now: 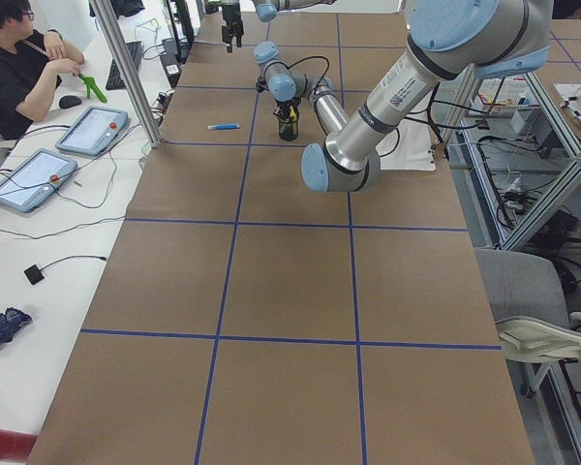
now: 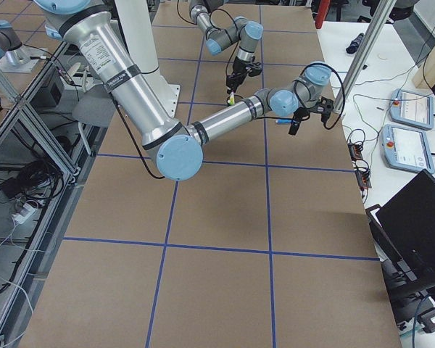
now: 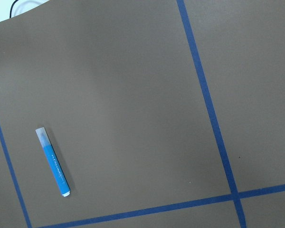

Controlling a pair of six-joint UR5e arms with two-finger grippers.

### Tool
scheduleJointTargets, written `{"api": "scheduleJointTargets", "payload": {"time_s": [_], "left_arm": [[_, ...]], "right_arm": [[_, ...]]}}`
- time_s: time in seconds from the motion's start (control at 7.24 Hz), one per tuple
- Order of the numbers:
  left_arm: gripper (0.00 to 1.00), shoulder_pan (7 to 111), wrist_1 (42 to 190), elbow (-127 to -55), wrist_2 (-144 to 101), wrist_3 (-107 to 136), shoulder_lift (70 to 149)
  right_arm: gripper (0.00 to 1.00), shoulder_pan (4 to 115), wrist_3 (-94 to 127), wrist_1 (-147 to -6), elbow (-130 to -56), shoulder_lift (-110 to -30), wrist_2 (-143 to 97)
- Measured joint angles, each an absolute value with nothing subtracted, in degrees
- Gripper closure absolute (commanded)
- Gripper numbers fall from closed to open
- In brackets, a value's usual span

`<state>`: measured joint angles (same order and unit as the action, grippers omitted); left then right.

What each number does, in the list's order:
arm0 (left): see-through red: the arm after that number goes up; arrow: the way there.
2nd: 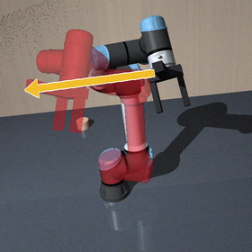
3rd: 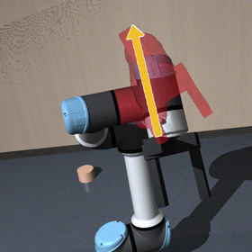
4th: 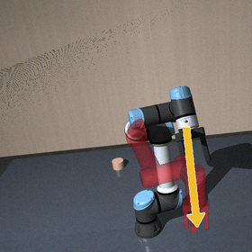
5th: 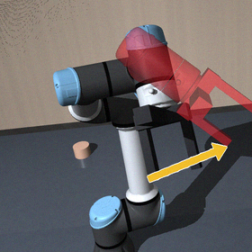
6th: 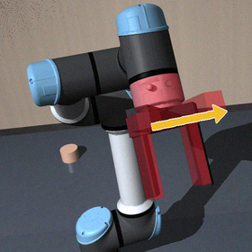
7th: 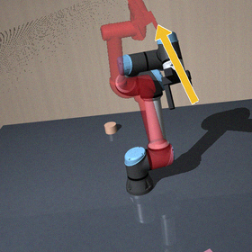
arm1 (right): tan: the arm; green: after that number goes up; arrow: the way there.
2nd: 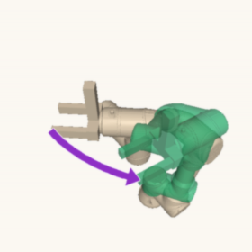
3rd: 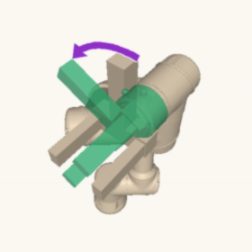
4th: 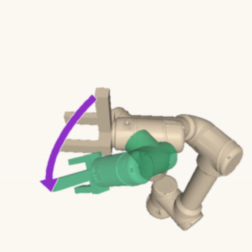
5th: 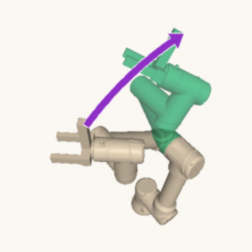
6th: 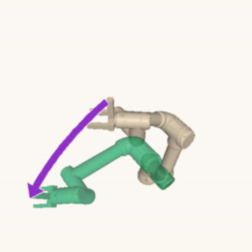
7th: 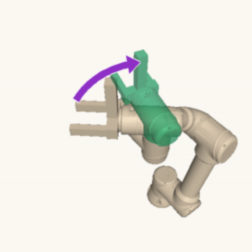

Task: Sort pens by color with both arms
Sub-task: 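Lower the left gripper onto the red-capped white marker and close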

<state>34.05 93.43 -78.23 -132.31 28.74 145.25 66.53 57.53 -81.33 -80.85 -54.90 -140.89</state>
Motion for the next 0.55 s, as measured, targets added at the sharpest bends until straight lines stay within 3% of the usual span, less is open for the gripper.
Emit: {"api": "scheduleJointTargets", "payload": {"time_s": [0.55], "left_arm": [[0.85,33.9,93.4,-78.1,-132.3,28.8,145.1]], "right_arm": [[0.0,66.5,57.2,-81.3,-80.8,-54.9,-140.9]]}}
